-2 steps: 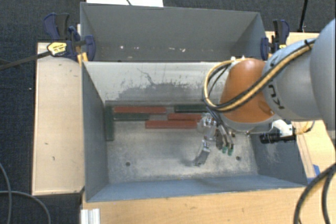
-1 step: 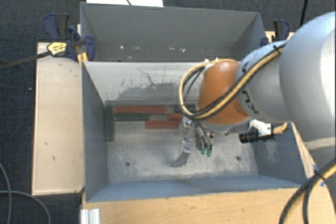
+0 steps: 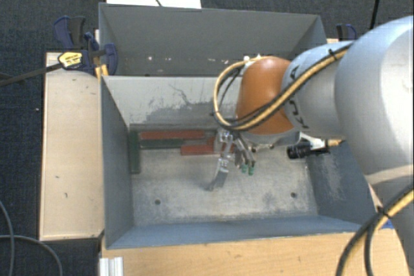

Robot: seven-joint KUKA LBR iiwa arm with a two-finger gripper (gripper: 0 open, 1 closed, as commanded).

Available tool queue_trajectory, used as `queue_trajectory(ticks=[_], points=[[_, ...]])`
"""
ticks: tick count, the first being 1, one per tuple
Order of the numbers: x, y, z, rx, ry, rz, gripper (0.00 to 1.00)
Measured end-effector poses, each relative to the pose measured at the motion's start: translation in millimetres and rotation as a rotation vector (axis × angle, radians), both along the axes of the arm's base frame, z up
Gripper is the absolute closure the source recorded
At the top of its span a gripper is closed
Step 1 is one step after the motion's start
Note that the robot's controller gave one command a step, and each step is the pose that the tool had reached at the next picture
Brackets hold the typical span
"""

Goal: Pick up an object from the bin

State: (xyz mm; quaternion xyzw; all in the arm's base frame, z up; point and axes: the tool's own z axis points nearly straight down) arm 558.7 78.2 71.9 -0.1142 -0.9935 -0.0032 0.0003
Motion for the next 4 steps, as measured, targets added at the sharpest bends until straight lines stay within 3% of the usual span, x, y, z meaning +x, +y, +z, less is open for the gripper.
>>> queue_trajectory(ticks=[1, 2, 3, 4], points=[[14.7, 8.0, 6.4, -0.009, -0.003, -0.017, 0.0], [17.1, 44.6, -0.2, -0.005, -0.006, -0.164, 1.0], [17.1, 44.6, -0.2, -0.005, -0.006, -0.163, 1.0], [15.5, 22.1, 211.5, -0.007, 0.001, -0.185, 1.0]])
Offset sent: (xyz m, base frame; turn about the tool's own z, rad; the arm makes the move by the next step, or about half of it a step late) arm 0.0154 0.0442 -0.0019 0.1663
